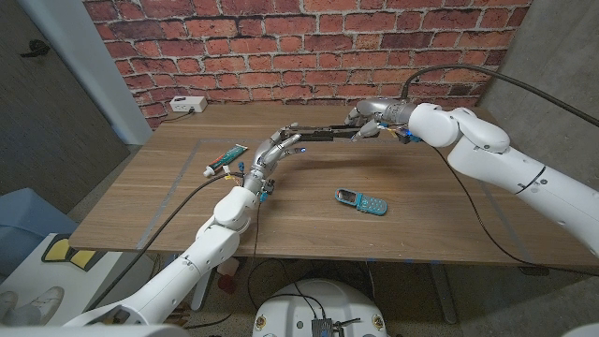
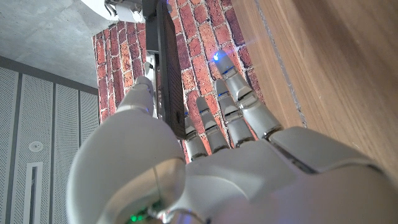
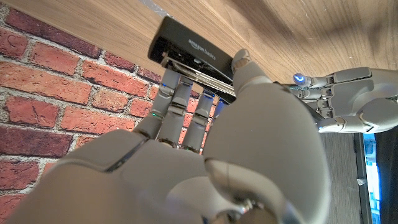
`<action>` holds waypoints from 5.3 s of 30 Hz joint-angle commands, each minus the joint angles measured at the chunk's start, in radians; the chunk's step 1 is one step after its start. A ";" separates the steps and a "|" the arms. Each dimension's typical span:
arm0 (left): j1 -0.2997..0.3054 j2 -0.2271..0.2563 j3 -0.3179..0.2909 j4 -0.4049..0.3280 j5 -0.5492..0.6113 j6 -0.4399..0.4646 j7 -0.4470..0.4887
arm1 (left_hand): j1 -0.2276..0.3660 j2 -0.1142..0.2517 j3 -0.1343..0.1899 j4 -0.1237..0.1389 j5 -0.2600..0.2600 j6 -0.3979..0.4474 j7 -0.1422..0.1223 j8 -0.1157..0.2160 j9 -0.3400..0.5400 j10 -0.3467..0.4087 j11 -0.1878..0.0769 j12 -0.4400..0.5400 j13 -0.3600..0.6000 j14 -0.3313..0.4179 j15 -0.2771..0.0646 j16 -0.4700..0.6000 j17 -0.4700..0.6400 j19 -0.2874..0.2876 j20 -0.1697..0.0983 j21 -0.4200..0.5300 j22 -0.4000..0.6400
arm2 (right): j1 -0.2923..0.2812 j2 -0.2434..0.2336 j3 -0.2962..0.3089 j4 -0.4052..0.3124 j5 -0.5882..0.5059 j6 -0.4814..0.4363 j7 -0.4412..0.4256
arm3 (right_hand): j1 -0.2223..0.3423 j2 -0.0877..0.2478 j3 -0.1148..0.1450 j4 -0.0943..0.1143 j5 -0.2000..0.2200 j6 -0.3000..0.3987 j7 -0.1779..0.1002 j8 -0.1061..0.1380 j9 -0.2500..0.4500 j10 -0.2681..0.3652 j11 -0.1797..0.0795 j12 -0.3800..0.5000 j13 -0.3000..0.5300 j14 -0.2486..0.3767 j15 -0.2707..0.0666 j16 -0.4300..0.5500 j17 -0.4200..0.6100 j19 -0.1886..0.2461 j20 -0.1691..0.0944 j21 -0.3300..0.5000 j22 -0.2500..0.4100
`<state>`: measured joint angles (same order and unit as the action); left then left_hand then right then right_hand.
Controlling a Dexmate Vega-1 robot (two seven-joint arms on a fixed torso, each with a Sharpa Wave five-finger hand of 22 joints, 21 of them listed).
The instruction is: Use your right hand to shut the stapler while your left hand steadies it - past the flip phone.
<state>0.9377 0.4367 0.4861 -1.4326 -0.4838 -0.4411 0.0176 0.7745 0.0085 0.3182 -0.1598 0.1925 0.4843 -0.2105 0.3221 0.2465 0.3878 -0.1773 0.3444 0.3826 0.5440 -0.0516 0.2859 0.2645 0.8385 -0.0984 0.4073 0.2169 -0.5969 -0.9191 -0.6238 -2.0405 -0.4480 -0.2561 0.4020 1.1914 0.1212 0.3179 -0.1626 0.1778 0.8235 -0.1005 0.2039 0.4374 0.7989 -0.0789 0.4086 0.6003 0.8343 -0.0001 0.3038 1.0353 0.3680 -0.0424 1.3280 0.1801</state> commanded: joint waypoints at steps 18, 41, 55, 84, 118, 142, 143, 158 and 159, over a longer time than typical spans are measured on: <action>-0.010 -0.013 0.013 0.032 -0.039 0.003 -0.050 | 0.098 0.060 0.063 -0.012 0.019 0.175 0.032 0.072 0.043 0.215 -0.026 0.090 0.058 0.167 -0.183 0.034 -0.010 0.047 -0.013 0.055 -0.003 | 0.012 0.013 -0.014 0.018 -0.020 0.008 0.021 | -0.003 0.012 0.083 0.001 0.005 0.049 -0.040 0.004 0.003 0.082 -0.077 0.004 0.002 0.117 -0.237 0.001 0.007 0.008 -0.142 0.008 0.001; -0.026 -0.062 0.014 0.089 -0.169 0.024 -0.156 | 0.221 0.165 0.197 -0.016 0.016 0.336 0.096 0.092 0.034 0.592 -0.024 0.129 0.003 0.489 -0.188 0.046 -0.064 0.061 -0.032 0.179 0.010 | 0.009 0.010 -0.014 0.009 -0.029 0.005 0.032 | -0.005 0.012 0.085 0.002 0.005 0.050 -0.040 0.005 0.000 0.085 -0.076 0.003 0.003 0.121 -0.237 -0.003 0.007 0.007 -0.142 0.010 0.001; -0.029 -0.069 0.008 0.097 -0.230 0.059 -0.219 | 0.244 0.183 0.225 0.001 0.002 0.324 0.134 0.094 0.075 0.566 -0.015 0.118 0.022 0.483 -0.185 0.042 -0.040 0.022 -0.037 0.210 0.026 | 0.004 0.012 -0.013 0.013 -0.021 0.010 0.031 | -0.005 0.011 0.087 0.001 0.005 0.047 -0.041 0.004 -0.002 0.084 -0.078 0.001 0.004 0.121 -0.237 -0.005 0.009 0.007 -0.142 0.011 0.001; -0.036 -0.092 0.006 0.117 -0.252 0.066 -0.238 | 0.257 0.178 0.243 0.009 -0.011 0.328 0.146 0.112 0.136 0.570 -0.010 0.127 0.060 0.482 -0.182 0.052 -0.007 -0.006 -0.039 0.258 0.041 | -0.023 -0.007 0.023 0.012 0.023 0.021 -0.008 | -0.018 0.013 0.089 0.009 0.009 0.005 -0.055 -0.006 -0.004 0.052 -0.091 -0.009 0.020 0.095 -0.238 -0.028 0.003 -0.011 -0.140 0.003 -0.001; -0.042 -0.091 0.002 0.103 -0.239 0.091 -0.199 | 0.253 0.170 0.254 0.010 -0.015 0.336 0.147 0.123 0.179 0.574 -0.006 0.119 0.073 0.475 -0.182 0.049 0.009 -0.026 -0.041 0.306 0.044 | 0.008 -0.034 0.016 0.040 0.025 0.045 0.054 | -0.203 -0.087 -0.036 0.040 0.008 -0.547 -0.078 -0.020 -0.094 -0.521 -0.061 -0.231 -0.133 -0.591 -0.198 -0.110 -0.357 -0.302 0.001 -0.305 -0.016; -0.041 -0.094 0.000 0.121 -0.251 0.082 -0.223 | 0.250 0.169 0.261 0.009 -0.015 0.339 0.144 0.118 0.189 0.576 -0.006 0.112 0.078 0.474 -0.182 0.047 0.015 -0.040 -0.041 0.336 0.043 | -0.135 -0.025 0.173 0.017 0.274 -0.128 -0.138 | -0.578 -0.056 -0.168 0.212 0.004 -0.603 0.030 -0.002 -0.156 -0.501 0.042 -0.196 -0.197 -0.425 -0.092 -0.035 -0.458 -0.078 0.089 -0.368 -0.010; -0.041 -0.093 0.000 0.121 -0.251 0.081 -0.224 | 0.249 0.168 0.261 0.009 -0.016 0.340 0.142 0.118 0.189 0.575 -0.007 0.112 0.078 0.474 -0.182 0.047 0.016 -0.041 -0.041 0.337 0.043 | -0.146 -0.020 0.184 0.018 0.294 -0.138 -0.157 | -0.591 -0.056 -0.172 0.217 0.005 -0.598 0.040 0.001 -0.160 -0.481 0.054 -0.190 -0.200 -0.438 -0.075 -0.043 -0.464 -0.080 0.088 -0.376 -0.009; -0.038 -0.112 -0.010 0.134 -0.274 0.072 -0.226 | 0.242 0.165 0.262 0.010 -0.017 0.347 0.134 0.112 0.187 0.579 -0.011 0.105 0.074 0.467 -0.182 0.037 0.010 -0.056 -0.045 0.352 0.040 | -0.178 -0.009 0.217 0.037 0.486 -0.215 -0.300 | -0.615 -0.099 -0.189 0.190 0.006 -0.480 0.128 0.034 -0.200 -0.231 0.120 -0.129 -0.229 -0.325 -0.052 -0.023 -0.534 0.016 0.072 -0.409 -0.007; -0.040 -0.116 -0.011 0.139 -0.279 0.068 -0.233 | 0.242 0.164 0.262 0.009 -0.017 0.349 0.135 0.112 0.186 0.581 -0.011 0.105 0.074 0.467 -0.183 0.037 0.009 -0.056 -0.046 0.354 0.040 | -0.175 -0.008 0.215 0.036 0.494 -0.226 -0.305 | -0.626 -0.104 -0.195 0.192 0.007 -0.465 0.137 0.037 -0.205 -0.208 0.120 -0.125 -0.232 -0.310 -0.051 -0.019 -0.538 0.036 0.072 -0.407 -0.006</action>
<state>0.9016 0.3388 0.4821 -1.3133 -0.7396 -0.3583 -0.1967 0.9269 0.0716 0.5262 -0.1973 0.1729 0.7436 -0.1299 0.4332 0.4026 0.9524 -0.1771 0.4508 0.4576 1.0163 -0.1642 0.3251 0.2738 0.7892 -0.0894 0.7513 0.2552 -0.7534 -0.9346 -0.4242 -2.0106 -0.0743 -0.4205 0.1897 0.5757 0.0355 0.1315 0.0301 0.1815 0.3283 0.0214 0.2306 0.2381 0.5436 0.0365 0.2719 0.3714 0.4971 -0.0474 0.2711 0.5040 0.3743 0.0306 0.9241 0.1702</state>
